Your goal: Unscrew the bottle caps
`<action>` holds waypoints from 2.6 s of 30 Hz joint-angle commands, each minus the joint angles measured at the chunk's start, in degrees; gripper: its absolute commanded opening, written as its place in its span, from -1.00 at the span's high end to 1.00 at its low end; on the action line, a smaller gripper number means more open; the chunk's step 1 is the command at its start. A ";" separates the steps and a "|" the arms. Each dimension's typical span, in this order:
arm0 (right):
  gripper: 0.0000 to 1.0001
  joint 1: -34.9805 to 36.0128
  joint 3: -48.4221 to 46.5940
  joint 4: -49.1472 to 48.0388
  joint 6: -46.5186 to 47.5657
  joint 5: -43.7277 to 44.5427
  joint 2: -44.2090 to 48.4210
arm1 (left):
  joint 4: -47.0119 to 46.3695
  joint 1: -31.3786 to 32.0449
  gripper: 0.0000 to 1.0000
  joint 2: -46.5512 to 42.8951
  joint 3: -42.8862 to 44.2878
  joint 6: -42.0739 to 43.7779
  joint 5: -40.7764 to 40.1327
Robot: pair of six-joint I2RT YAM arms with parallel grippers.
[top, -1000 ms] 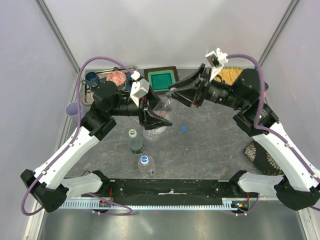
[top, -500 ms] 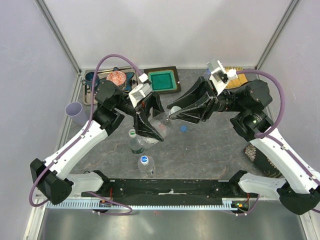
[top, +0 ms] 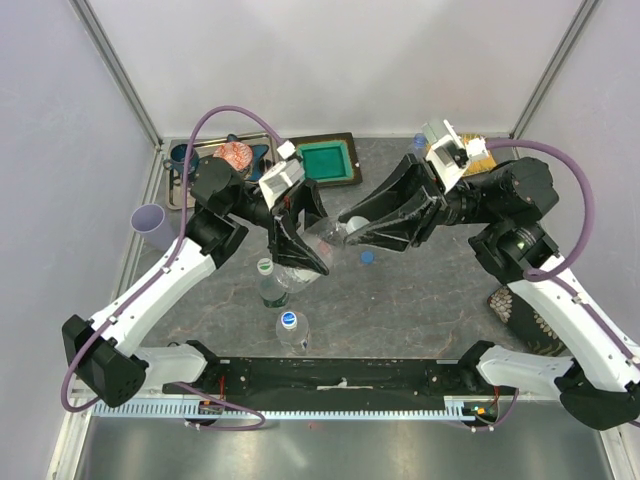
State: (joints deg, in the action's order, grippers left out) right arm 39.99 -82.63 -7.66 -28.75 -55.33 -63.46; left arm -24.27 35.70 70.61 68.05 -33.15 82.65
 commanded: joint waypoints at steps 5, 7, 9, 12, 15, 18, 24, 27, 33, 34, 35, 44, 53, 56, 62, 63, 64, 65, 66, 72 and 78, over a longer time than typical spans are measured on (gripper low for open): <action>1.00 0.44 -2.01 3.86 4.57 12.83 4.31 | 6.25 -1.60 0.25 -0.29 0.24 3.43 -5.65; 1.00 0.53 -3.41 12.09 9.04 30.49 4.75 | 10.19 -1.78 0.24 -1.26 0.15 5.62 -9.41; 1.00 0.44 -3.76 17.39 10.91 51.75 4.58 | 14.32 -1.95 0.24 -3.27 0.41 10.45 -13.46; 1.00 0.18 0.95 26.01 10.30 74.41 4.49 | 22.67 -1.95 0.23 -7.92 0.24 17.31 -26.11; 1.00 -1.05 11.38 27.79 7.85 77.47 4.31 | 27.17 -1.95 0.23 -13.19 -1.07 21.54 -37.72; 1.00 -1.23 22.02 26.91 3.89 74.33 0.91 | 27.96 -1.87 0.21 -16.98 -3.35 23.21 -45.99; 1.00 -1.23 37.43 16.99 -1.65 69.13 -8.67 | 28.49 -1.95 0.19 -22.53 -6.17 23.92 -51.19; 1.00 -1.23 40.52 13.56 -1.83 68.69 -12.02 | 28.75 -1.87 0.19 -23.94 -7.40 24.18 -51.80; 1.00 -1.23 42.46 10.12 -2.10 70.44 -17.91 | 28.67 -1.95 0.17 -25.26 -9.69 23.83 -52.33; 1.00 -1.14 42.73 9.34 -2.27 70.54 -18.62 | 28.58 -1.95 0.17 -25.34 -9.87 23.74 -52.16; 1.00 -1.14 42.99 8.90 -2.53 70.62 -19.15 | 28.58 -1.95 0.17 -25.52 -10.13 23.65 -52.15; 1.00 -1.23 44.40 8.19 -3.33 72.82 -23.11 | 28.23 -1.95 0.15 -26.49 -11.98 23.92 -52.68; 0.50 -0.61 45.10 9.86 -3.24 72.91 -23.64 | 28.05 -1.87 0.13 -27.10 -13.38 24.18 -53.39; 0.23 -0.35 45.28 10.30 -3.50 73.00 -23.37 | 28.14 -1.87 0.12 -27.28 -13.56 24.44 -53.65; -0.07 0.27 45.28 10.91 -3.94 73.26 -23.02 | 28.23 -1.95 0.11 -27.37 -14.17 24.53 -53.65; -0.10 0.53 45.02 11.09 -3.94 73.26 -23.11 | 28.23 -1.87 0.11 -27.45 -14.17 24.53 -53.74; -0.14 0.62 45.01 11.26 -3.94 73.17 -23.20 | 28.14 -1.95 0.11 -27.54 -14.26 24.53 -53.74; -0.16 0.71 44.93 11.35 -3.94 73.35 -23.20 | 28.23 -1.95 0.11 -27.46 -14.35 24.53 -53.65; -0.18 0.71 44.75 11.53 -4.03 73.52 -22.94 | 28.23 -1.87 0.11 -27.45 -14.35 24.53 -53.65; -0.46 0.79 40.03 16.44 -4.38 76.94 -15.23 | 28.14 -1.95 0.10 -27.54 -14.26 24.88 -54.17; -0.69 0.71 17.89 32.25 1.41 84.68 -6.07 | 27.61 -1.87 0.08 -24.74 -11.72 25.24 -54.18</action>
State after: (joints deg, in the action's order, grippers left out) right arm 40.71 -48.27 18.33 -31.05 22.06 -76.73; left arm 5.06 34.02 44.03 53.93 -10.59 29.87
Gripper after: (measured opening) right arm 0.838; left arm 0.651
